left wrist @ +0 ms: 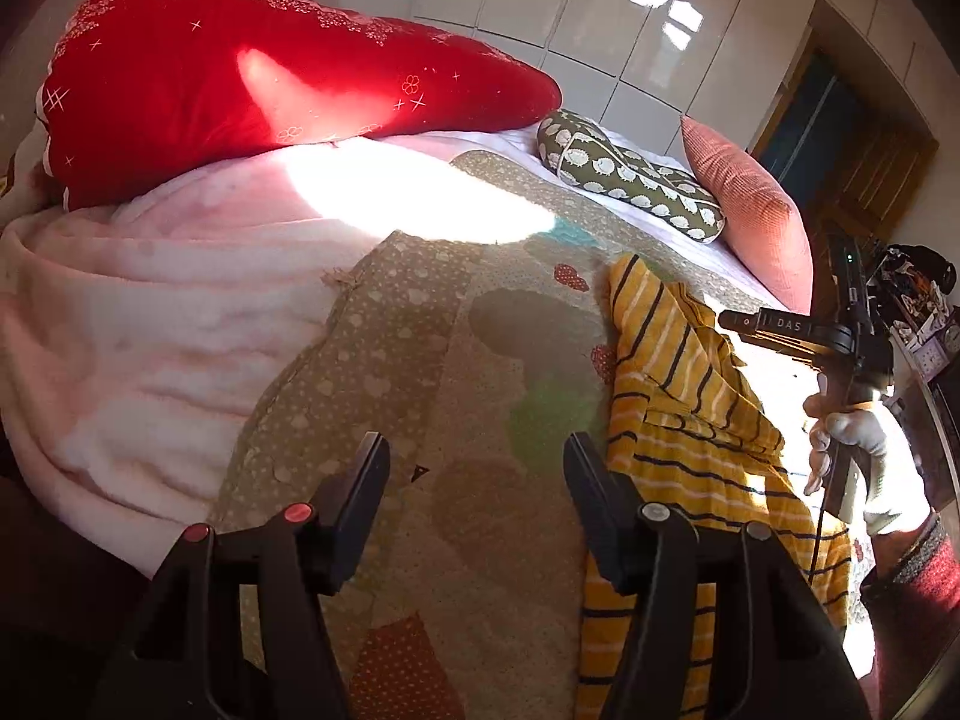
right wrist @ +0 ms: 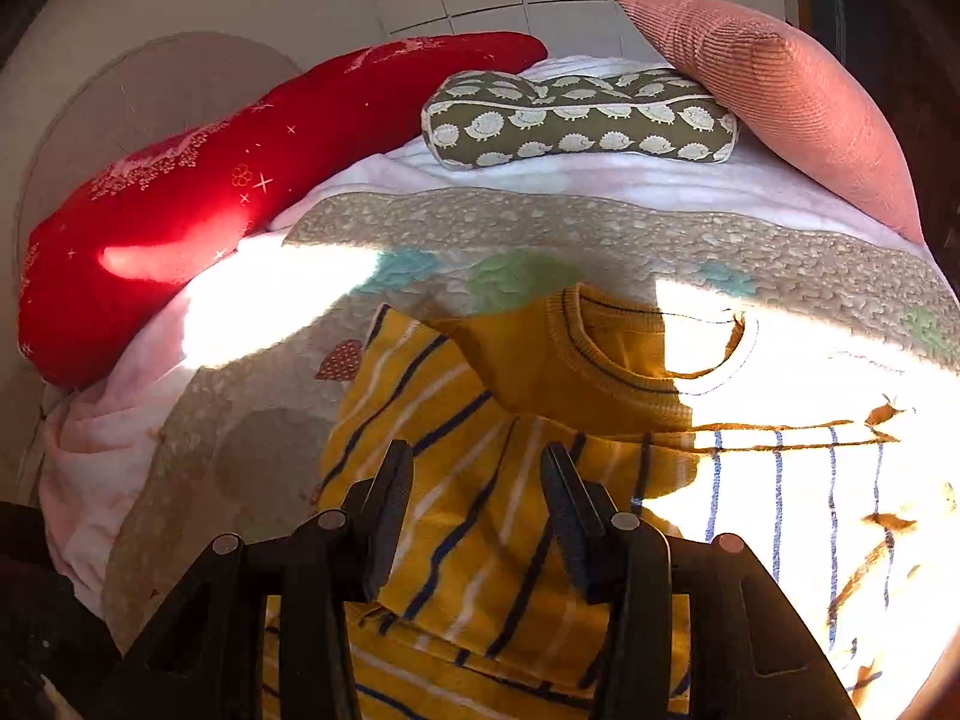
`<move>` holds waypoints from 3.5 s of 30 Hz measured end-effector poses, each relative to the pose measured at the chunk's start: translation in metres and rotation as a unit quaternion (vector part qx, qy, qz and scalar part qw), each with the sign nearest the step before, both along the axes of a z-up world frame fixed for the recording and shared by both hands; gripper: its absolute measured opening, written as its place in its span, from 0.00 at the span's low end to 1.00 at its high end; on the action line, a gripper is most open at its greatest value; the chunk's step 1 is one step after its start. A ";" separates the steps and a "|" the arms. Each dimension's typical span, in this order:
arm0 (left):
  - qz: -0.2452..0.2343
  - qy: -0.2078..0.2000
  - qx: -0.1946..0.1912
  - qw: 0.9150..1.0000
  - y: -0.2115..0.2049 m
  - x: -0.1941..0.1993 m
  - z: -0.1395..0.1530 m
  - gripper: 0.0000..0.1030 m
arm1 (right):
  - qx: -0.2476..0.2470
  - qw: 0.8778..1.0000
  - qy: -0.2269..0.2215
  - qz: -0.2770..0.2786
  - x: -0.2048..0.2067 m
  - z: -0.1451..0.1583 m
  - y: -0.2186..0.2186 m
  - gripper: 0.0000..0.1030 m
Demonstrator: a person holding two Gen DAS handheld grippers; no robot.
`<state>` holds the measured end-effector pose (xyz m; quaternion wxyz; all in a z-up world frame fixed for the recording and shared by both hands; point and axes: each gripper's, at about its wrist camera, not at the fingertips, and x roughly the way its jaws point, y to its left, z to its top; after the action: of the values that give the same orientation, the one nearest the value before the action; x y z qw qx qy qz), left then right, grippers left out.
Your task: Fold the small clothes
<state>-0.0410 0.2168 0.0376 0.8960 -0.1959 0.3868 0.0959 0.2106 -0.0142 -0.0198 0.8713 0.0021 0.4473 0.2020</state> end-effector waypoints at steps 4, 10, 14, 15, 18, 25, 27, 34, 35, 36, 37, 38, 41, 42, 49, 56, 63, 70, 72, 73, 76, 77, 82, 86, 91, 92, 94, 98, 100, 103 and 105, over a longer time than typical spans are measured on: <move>0.004 0.009 -0.003 1.000 0.008 0.001 -0.009 0.58 | -0.037 0.996 0.082 0.006 0.034 -0.043 0.001 0.43; 0.020 0.024 -0.012 0.999 0.017 0.007 -0.021 0.58 | -0.085 0.995 0.041 -0.038 0.059 -0.039 0.001 0.07; 0.013 0.026 -0.015 0.999 0.009 0.007 -0.022 0.58 | -0.121 0.992 0.035 -0.032 0.069 -0.046 0.013 0.08; 0.008 0.028 -0.011 1.000 0.006 0.007 -0.022 0.58 | -0.106 0.993 0.031 -0.035 0.065 -0.040 0.009 0.09; -0.009 0.035 -0.001 0.999 -0.006 0.005 -0.022 0.59 | -0.007 0.998 0.032 -0.055 0.034 -0.011 -0.024 0.13; -0.059 0.059 -0.010 0.997 -0.053 -0.003 -0.040 0.64 | 0.112 0.991 0.077 -0.017 -0.117 -0.021 -0.111 0.30; -0.074 0.070 0.000 0.995 -0.072 -0.006 -0.048 0.64 | 0.094 0.990 0.092 -0.041 -0.157 -0.042 -0.141 0.30; -0.083 0.105 0.021 0.991 -0.095 -0.029 -0.065 0.64 | 0.078 0.978 0.055 -0.186 -0.267 -0.055 -0.263 0.31; -0.081 0.106 0.014 0.991 -0.093 -0.033 -0.065 0.64 | 0.080 0.975 0.050 -0.203 -0.278 -0.051 -0.273 0.32; -0.079 0.108 0.006 0.991 -0.091 -0.038 -0.065 0.64 | 0.085 0.974 0.043 -0.205 -0.288 -0.049 -0.279 0.32; -0.079 0.110 -0.003 0.991 -0.090 -0.042 -0.066 0.64 | 0.099 0.974 0.038 -0.198 -0.298 -0.048 -0.281 0.32; -0.080 0.112 -0.011 0.990 -0.090 -0.046 -0.066 0.64 | 0.125 0.973 0.040 -0.189 -0.306 -0.048 -0.285 0.35; -0.091 0.117 -0.037 0.988 -0.094 -0.058 -0.070 0.64 | 0.200 0.965 0.062 -0.159 -0.328 -0.057 -0.278 0.42; -0.096 0.118 -0.044 0.987 -0.098 -0.062 -0.071 0.64 | 0.209 0.964 0.068 -0.148 -0.334 -0.061 -0.274 0.42; -0.129 0.127 -0.038 0.983 -0.124 -0.081 -0.084 0.71 | 0.217 0.966 0.078 -0.121 -0.357 -0.079 -0.249 0.49; -0.192 0.134 -0.102 0.967 -0.145 -0.086 -0.099 0.73 | 0.253 0.957 0.102 -0.098 -0.361 -0.095 -0.235 0.50; -0.191 0.148 -0.111 0.964 -0.146 -0.089 -0.093 0.11 | 0.294 0.946 0.106 -0.087 -0.367 -0.103 -0.223 0.09; -0.195 0.093 -0.104 0.971 -0.139 -0.089 -0.038 0.11 | 0.351 0.931 0.066 -0.073 -0.369 -0.064 -0.228 0.08; -0.199 0.066 -0.106 0.972 -0.135 -0.082 -0.015 0.11 | 0.367 0.927 0.052 -0.063 -0.364 -0.048 -0.228 0.08; -0.200 0.054 -0.105 0.973 -0.134 -0.078 -0.005 0.11 | 0.375 0.924 0.045 -0.056 -0.358 -0.039 -0.228 0.08; -0.195 0.033 -0.101 0.975 -0.128 -0.051 0.020 0.11 | 0.381 0.923 0.023 -0.042 -0.332 -0.014 -0.227 0.08; -0.192 0.028 -0.103 0.976 -0.126 -0.037 0.026 0.11 | 0.382 0.923 0.017 -0.042 -0.321 -0.006 -0.227 0.08; -0.176 0.011 -0.078 0.981 -0.131 0.039 0.046 0.11 | 0.379 0.924 -0.018 -0.050 -0.255 0.033 -0.228 0.08; -0.161 0.022 -0.064 0.985 -0.134 0.104 0.046 0.11 | 0.365 0.928 -0.027 -0.066 -0.197 0.050 -0.227 0.08; -0.145 0.050 -0.070 0.986 -0.132 0.180 0.033 0.11 | 0.333 0.937 -0.012 -0.105 -0.119 0.049 -0.230 0.08; -0.143 0.056 -0.069 0.986 -0.132 0.195 0.029 0.11 | 0.330 0.937 -0.006 -0.113 -0.104 0.045 -0.230 0.08; -0.135 0.067 -0.063 0.987 -0.132 0.225 0.020 0.11 | 0.328 0.936 0.013 -0.130 -0.073 0.034 -0.232 0.08; -0.123 0.086 -0.058 0.987 -0.131 0.275 -0.003 0.10 | 0.327 0.930 0.041 -0.163 -0.022 0.008 -0.240 0.08; -0.116 0.095 -0.052 0.987 -0.130 0.294 -0.014 0.10 | 0.329 0.926 0.055 -0.179 -0.001 -0.007 -0.243 0.08; -0.103 0.103 -0.027 0.989 -0.127 0.318 -0.028 0.10 | 0.330 0.921 0.068 -0.196 0.025 -0.026 -0.244 0.08; -0.095 0.108 -0.017 0.989 -0.124 0.329 -0.034 0.10 | 0.329 0.920 0.075 -0.201 0.037 -0.037 -0.244 0.08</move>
<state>0.2883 0.0925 0.0038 0.8506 -0.1624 0.4996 0.0242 0.2479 -0.2582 -0.0564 0.8078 0.3937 0.4095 0.1575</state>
